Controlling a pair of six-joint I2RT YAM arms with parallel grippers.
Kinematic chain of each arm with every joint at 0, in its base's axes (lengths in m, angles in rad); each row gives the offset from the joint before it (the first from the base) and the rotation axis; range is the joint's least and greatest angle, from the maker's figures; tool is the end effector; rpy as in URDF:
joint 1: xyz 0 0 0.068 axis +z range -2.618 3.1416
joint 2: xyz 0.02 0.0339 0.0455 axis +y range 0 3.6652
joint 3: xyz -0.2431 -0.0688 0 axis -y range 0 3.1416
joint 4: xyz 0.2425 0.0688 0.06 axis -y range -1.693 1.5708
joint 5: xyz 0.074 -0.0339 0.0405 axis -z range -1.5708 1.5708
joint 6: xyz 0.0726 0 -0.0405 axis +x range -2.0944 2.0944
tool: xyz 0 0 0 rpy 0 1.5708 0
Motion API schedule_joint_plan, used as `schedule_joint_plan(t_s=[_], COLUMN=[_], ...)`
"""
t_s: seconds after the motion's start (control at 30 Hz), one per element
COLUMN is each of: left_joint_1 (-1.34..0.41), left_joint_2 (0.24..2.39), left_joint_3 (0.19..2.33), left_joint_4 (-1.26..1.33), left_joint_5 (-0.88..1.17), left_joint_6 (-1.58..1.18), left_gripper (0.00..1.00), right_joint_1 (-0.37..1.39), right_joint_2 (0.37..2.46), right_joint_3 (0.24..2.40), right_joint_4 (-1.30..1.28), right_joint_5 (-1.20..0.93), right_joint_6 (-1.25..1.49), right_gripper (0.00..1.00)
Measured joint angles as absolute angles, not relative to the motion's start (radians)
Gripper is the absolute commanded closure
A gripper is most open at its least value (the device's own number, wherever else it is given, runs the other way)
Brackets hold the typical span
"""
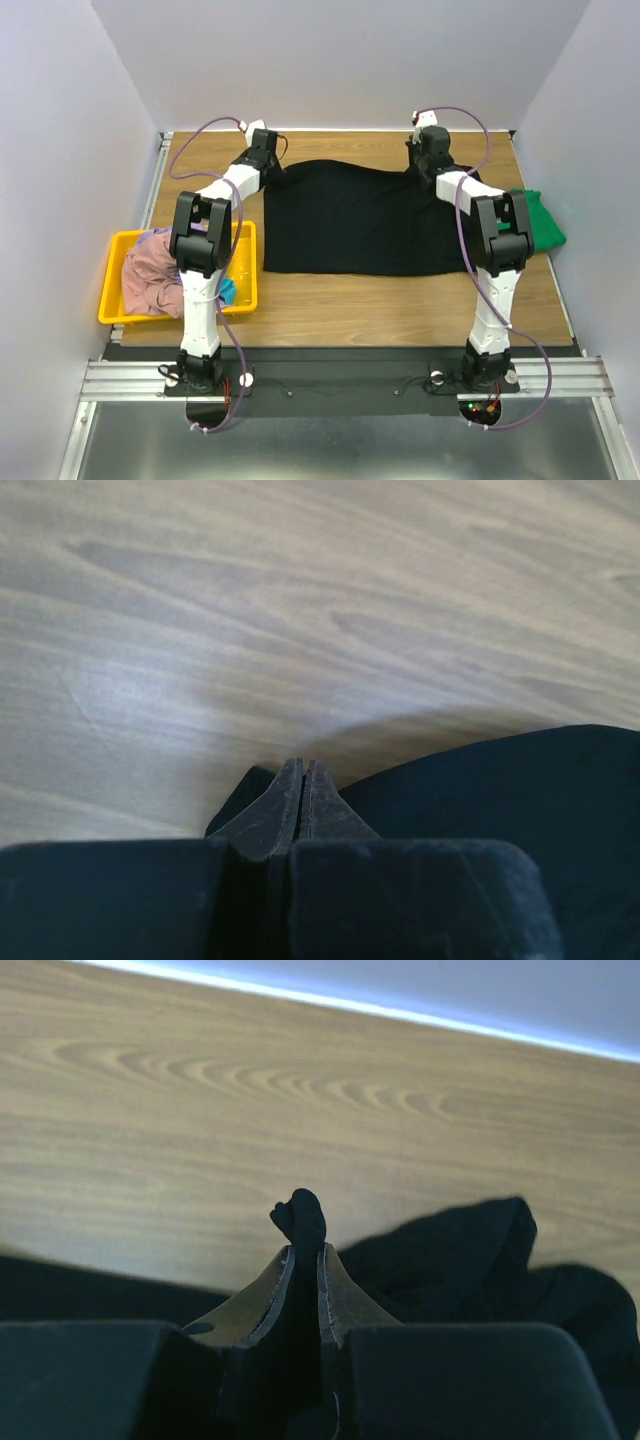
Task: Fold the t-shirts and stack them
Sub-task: Fold the tshirt
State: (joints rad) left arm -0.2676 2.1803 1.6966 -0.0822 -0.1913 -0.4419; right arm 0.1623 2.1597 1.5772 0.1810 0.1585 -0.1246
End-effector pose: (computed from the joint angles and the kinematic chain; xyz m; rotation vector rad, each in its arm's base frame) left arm 0.5094 -0.1253 0.1753 -0.2972 2.1119 -0.2149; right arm 0.5196 0.0735 0.1754 -0.1788 1.9612 -0.1316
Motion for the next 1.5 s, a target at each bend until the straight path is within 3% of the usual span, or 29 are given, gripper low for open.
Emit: schedule_joint_plan(t_s=[0.53,1.5], left_joint_1=[-0.268,-0.268], left_joint_2=[1.99,1.985], left_joint_3=[1.401,1.332], left_joint_4=[0.009,-0.042], left_joint_5=[-0.2,-0.236], left_joint_6=[-0.443,-0.496], left_gripper=[1.0,1.0], right_joint_1=[0.199,0.284], right_joint_2=[1.895,1.676], right_joint_3=[1.21,0.921], right_joint_4=[0.196,0.204], right_joint_5=[0.253,0.58], right_joint_6=[-0.073,0.273], right_gripper=[0.99,0.88])
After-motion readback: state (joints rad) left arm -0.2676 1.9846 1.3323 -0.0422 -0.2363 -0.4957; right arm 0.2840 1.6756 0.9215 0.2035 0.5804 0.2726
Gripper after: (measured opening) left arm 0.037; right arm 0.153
